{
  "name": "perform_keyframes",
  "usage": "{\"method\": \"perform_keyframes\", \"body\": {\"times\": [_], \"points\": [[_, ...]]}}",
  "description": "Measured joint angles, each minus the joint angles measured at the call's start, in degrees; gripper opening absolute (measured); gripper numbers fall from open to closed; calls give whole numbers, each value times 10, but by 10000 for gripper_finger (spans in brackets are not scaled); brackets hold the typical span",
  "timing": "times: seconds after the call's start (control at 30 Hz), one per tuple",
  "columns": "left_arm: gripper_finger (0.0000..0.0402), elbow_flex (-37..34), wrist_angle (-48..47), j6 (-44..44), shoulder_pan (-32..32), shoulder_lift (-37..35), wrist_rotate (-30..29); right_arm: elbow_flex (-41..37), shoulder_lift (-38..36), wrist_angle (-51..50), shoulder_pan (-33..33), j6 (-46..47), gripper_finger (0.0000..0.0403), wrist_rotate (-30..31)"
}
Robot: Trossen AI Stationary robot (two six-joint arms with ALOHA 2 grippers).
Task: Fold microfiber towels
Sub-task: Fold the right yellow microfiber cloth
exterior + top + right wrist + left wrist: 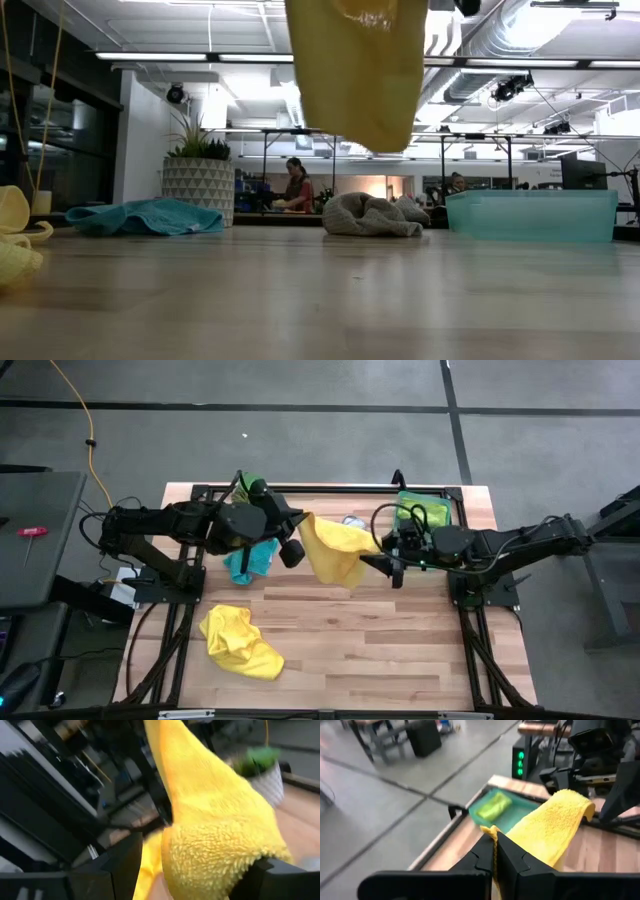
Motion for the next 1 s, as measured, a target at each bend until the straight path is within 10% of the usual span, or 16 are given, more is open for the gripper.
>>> {"method": "perform_keyframes", "body": {"times": [0.27, 1.0], "points": [[0, -1, -103, -103, -7, 15, 90, 0, 0, -122, 1, 44, 226, 5], [0, 0, -127, -162, -52, 216, 105, 0, 116, -409, 0, 189, 226, 32]]}}
